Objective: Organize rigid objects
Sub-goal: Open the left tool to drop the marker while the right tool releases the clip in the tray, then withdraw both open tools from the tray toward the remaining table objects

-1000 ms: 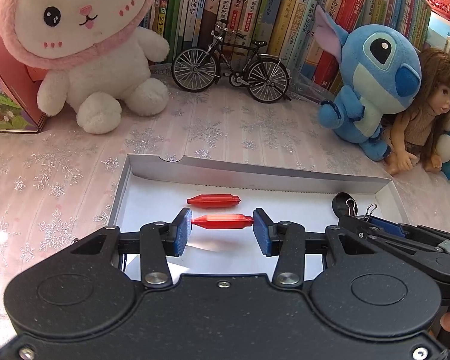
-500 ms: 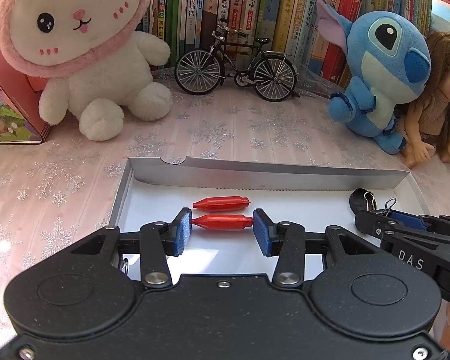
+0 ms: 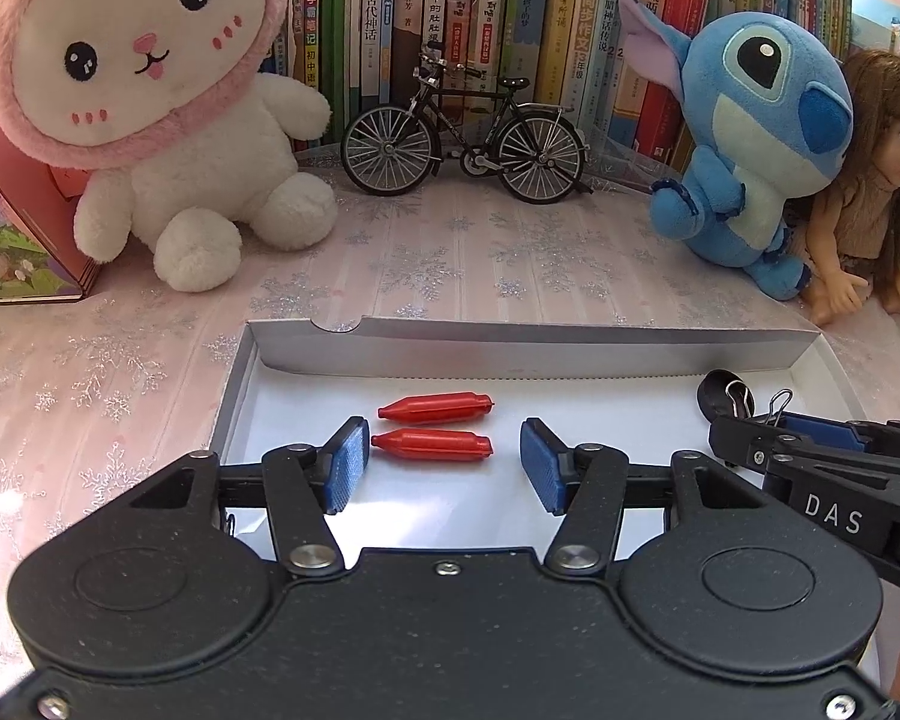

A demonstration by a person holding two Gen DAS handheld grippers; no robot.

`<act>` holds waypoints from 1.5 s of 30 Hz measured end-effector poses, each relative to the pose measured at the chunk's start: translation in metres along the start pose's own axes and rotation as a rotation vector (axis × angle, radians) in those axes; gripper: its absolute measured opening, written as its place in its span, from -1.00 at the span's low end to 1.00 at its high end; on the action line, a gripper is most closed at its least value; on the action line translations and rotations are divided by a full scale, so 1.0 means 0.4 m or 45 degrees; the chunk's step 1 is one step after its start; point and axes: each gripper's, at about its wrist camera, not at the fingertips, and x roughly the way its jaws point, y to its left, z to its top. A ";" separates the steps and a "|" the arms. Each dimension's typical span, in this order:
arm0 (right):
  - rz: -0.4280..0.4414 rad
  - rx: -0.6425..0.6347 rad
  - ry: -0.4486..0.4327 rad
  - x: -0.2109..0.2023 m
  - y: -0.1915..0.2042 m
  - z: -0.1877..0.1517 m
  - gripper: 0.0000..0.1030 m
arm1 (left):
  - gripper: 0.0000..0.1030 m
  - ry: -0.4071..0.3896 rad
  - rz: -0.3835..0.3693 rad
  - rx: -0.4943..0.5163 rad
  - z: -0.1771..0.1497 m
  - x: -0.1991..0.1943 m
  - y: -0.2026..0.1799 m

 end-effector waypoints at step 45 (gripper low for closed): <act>0.066 -0.245 -0.385 -0.360 0.007 -0.224 0.71 | 0.62 -0.304 -0.148 0.170 -0.262 -0.397 0.020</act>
